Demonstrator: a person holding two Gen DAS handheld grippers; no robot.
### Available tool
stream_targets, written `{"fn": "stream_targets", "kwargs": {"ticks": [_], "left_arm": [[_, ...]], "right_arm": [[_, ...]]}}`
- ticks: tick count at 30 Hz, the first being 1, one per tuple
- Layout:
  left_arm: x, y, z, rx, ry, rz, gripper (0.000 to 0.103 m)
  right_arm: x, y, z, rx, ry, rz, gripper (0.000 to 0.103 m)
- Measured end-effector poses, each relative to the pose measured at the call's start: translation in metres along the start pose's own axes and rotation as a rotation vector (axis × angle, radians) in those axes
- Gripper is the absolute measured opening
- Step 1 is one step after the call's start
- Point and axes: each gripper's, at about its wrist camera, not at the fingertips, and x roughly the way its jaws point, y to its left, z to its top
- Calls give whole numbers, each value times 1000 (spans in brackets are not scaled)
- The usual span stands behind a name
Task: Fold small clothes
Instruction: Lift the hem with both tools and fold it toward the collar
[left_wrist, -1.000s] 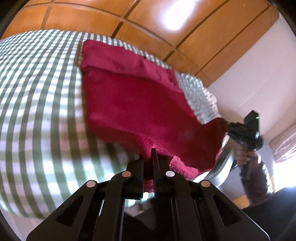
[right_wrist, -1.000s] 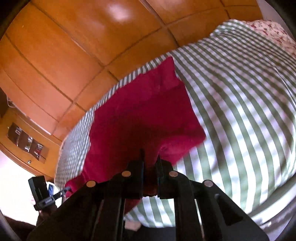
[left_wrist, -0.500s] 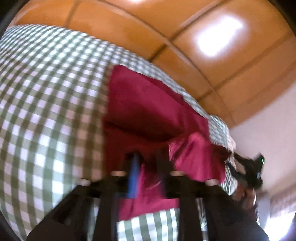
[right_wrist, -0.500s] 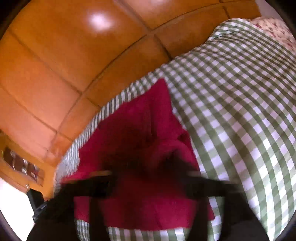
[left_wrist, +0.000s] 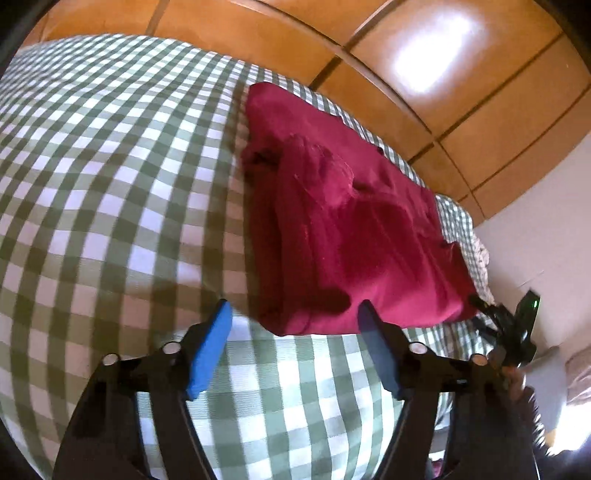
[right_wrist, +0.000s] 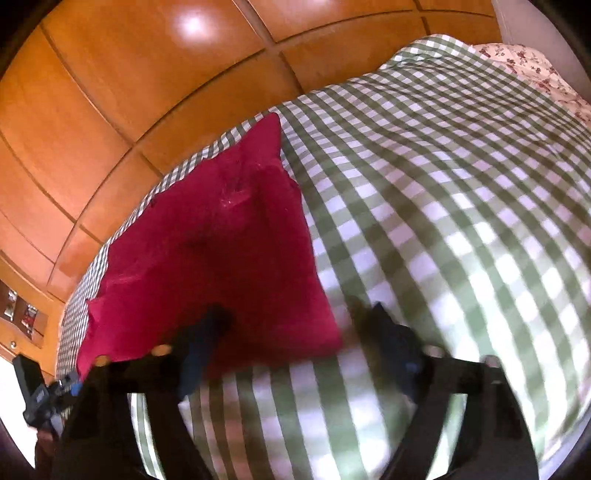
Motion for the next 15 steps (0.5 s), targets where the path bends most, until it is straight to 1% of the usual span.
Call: {"fn": "stream_targets", "kwargs": {"ticks": [1, 2, 3, 4, 6, 10, 13, 15], "left_arm": [[4, -3, 0, 16, 7, 6, 41], [8, -6, 1, 31, 22, 25, 34], [12, -6, 2, 38, 29, 51, 23], [13, -5, 2, 38, 30, 45, 18], [7, -6, 1, 40, 21, 30, 15], [-17, -6, -13, 81, 26, 8, 14], [-37, -1, -39, 85, 58, -22, 14], [-49, 2, -59, 75, 89, -54, 14]], "right_arm": [[8, 2, 2, 0, 18, -33, 37], [9, 3, 4, 5, 17, -35, 30], [9, 0, 5, 14, 18, -27, 25], [7, 0, 5, 25, 20, -18, 21], [-9, 2, 1, 15, 4, 4, 16], [-44, 5, -21, -40, 13, 37, 16], [-63, 1, -43, -55, 41, 40, 16], [-78, -8, -69, -49, 78, 37, 16]]}}
